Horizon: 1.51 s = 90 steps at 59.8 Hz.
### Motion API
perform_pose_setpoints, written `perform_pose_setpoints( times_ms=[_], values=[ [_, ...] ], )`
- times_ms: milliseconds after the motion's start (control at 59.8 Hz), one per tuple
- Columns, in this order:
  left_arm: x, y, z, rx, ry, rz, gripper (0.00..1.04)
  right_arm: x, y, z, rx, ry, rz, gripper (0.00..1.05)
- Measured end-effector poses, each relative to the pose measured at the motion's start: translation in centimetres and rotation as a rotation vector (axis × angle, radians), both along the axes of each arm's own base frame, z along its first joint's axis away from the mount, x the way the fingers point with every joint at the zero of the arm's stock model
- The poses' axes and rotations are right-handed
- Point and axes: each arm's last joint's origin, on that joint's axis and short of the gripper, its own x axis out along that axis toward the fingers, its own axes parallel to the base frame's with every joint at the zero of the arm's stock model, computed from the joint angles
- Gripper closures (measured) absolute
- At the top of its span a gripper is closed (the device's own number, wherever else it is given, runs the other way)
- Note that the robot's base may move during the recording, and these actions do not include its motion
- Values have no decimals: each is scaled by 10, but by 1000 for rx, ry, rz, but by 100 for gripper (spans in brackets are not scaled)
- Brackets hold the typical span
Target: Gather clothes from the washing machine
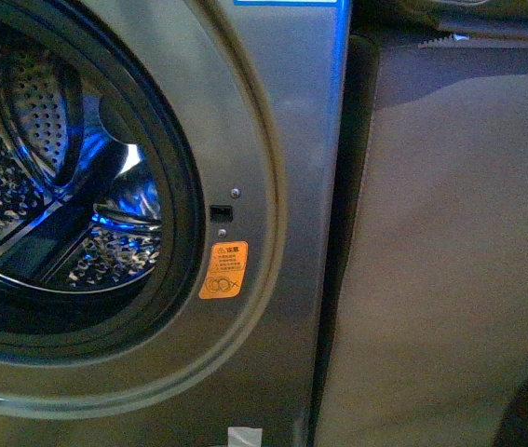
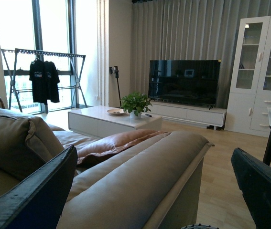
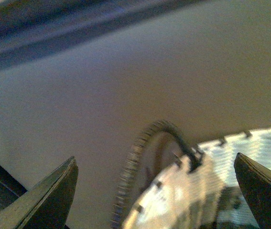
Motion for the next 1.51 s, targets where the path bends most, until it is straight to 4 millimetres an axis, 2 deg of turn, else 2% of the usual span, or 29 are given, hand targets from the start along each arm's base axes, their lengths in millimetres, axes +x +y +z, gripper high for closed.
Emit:
perform_pose_setpoints(
  times_ms=[100,217,318,401,485,569,636,719,853,1020,1154,1255,1305,1355,1506],
  values=[
    [0,0,0,0,0,0,7,-3,41,7,-1,-112,29,7],
    [0,0,0,0,0,0,7,-8,83,0,-12,-211,54,7],
    [0,0,0,0,0,0,7,-13,111,-16,-103,-122,-16,22],
    [0,0,0,0,0,0,7,-21,116,-28,-169,-75,-51,40],
    [0,0,0,0,0,0,7,-30,116,-30,-197,-87,-55,61],
    [0,0,0,-1,1,4,7,-35,117,-33,-205,-89,-53,77],
    [5,0,5,42,125,148,7,-38,117,-35,-208,-89,-53,90],
    [10,12,9,101,257,329,7,-43,117,-36,-213,-91,-53,104],
    [12,40,4,108,313,510,7,-48,117,-42,-212,-100,-54,102],
    [-14,84,-13,93,374,652,7,-54,117,-46,-213,-97,-54,102],
    [-33,101,-35,82,430,670,7,-58,117,-45,-213,-104,-54,102],
    [-33,105,-53,79,487,694,7,-60,117,-44,-213,-103,-54,102],
    [-31,107,-62,81,462,781,12,-62,117,-44,-213,-104,-54,102],
    [-30,110,-83,83,407,881,23,-63,117,-44,-213,-104,-54,102],
    [-47,124,-140,94,342,909,46,-66,117,-44,-213,-105,-55,102]
  ],
)
